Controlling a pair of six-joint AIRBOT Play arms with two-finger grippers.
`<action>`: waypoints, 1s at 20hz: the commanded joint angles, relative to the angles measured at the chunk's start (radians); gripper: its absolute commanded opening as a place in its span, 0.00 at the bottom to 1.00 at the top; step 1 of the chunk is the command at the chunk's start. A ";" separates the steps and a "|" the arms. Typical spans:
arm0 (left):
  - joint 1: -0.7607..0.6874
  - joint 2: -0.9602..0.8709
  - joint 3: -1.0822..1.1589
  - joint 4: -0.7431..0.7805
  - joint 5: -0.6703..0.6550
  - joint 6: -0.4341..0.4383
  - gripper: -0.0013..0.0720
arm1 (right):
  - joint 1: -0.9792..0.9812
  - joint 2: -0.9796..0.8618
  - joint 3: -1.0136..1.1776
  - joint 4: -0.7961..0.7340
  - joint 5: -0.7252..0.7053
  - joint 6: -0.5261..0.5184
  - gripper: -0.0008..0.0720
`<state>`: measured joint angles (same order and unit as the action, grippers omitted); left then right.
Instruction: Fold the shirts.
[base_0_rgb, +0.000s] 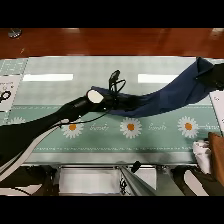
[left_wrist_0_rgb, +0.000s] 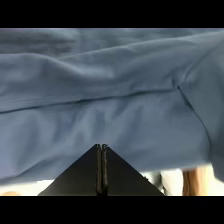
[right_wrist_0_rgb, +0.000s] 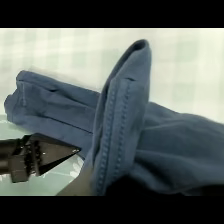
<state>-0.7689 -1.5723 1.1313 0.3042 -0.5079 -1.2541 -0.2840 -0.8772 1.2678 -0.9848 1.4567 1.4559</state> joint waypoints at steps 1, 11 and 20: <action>-0.072 -0.073 0.059 -0.084 0.025 0.011 0.07 | 0.000 0.058 0.000 -0.029 0.063 0.034 0.04; -0.092 -0.242 0.249 -0.225 -0.159 0.037 0.06 | 0.000 0.090 -0.001 -0.099 0.025 0.044 0.04; 0.300 0.244 0.249 0.215 -0.183 0.069 0.06 | 0.021 0.090 -0.264 -0.045 -0.126 0.027 0.04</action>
<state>-0.5869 -1.4929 1.3788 0.3401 -0.6754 -1.1885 -0.2794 -0.7876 1.0981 -1.0702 1.4235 1.4891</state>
